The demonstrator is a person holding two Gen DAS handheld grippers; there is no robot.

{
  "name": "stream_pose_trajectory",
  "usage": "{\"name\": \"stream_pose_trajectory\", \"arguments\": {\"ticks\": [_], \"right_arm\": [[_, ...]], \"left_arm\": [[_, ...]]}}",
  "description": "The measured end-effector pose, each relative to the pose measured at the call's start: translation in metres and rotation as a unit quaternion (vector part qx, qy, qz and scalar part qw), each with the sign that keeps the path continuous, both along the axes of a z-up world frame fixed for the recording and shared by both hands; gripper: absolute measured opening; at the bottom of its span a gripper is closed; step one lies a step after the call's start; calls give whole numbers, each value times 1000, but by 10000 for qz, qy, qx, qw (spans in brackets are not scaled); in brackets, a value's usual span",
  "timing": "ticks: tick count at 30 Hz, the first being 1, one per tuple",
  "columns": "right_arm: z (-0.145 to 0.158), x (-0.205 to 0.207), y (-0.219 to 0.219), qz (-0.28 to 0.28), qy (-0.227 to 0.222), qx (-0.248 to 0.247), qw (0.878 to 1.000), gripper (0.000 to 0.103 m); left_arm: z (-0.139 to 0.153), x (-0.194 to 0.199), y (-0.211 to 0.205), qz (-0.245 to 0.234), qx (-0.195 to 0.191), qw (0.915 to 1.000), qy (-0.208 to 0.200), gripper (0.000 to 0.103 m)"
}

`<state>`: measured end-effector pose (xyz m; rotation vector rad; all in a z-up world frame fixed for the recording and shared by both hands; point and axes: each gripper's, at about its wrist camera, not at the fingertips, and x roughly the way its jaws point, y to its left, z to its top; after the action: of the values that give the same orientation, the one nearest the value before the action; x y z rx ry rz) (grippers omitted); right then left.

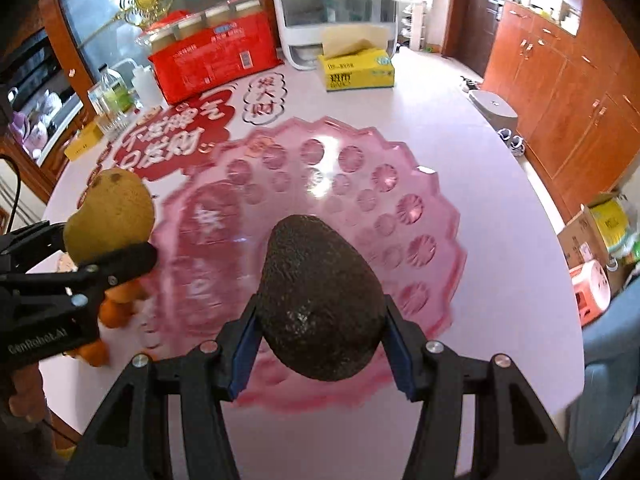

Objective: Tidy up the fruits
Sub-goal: 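Carry the pear and avocado in both grippers over the pink bowl, then lower both fruits into the pink bowl and open both grippers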

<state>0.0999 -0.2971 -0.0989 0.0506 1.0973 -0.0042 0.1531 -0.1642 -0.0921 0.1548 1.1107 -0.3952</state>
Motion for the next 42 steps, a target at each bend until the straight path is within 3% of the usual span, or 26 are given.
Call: {"name": "stream_pose_trajectory", "arguments": {"ticks": [8,16,22,33,42], "right_arm": [[-35,30,-28,394,231,43,9989,56],[-54,38,-27,818,470,127,9955,57],[-54,37,-27,867,410,149,9953,58],[-24,28,-26,842,32,312,9960,59],[-2,14,-13,929,-181,301,9951,59]], "left_arm": [[-43,14,-40,-23,399,9987,302,65],[-61,19,-32,260,318,9966,719,67],[-46,15,-27,384,268,9979,445,90],[-23,1,-11,556,98,9980,298,90],[8,-15,0,603,-13,9982,-56,90]]}}
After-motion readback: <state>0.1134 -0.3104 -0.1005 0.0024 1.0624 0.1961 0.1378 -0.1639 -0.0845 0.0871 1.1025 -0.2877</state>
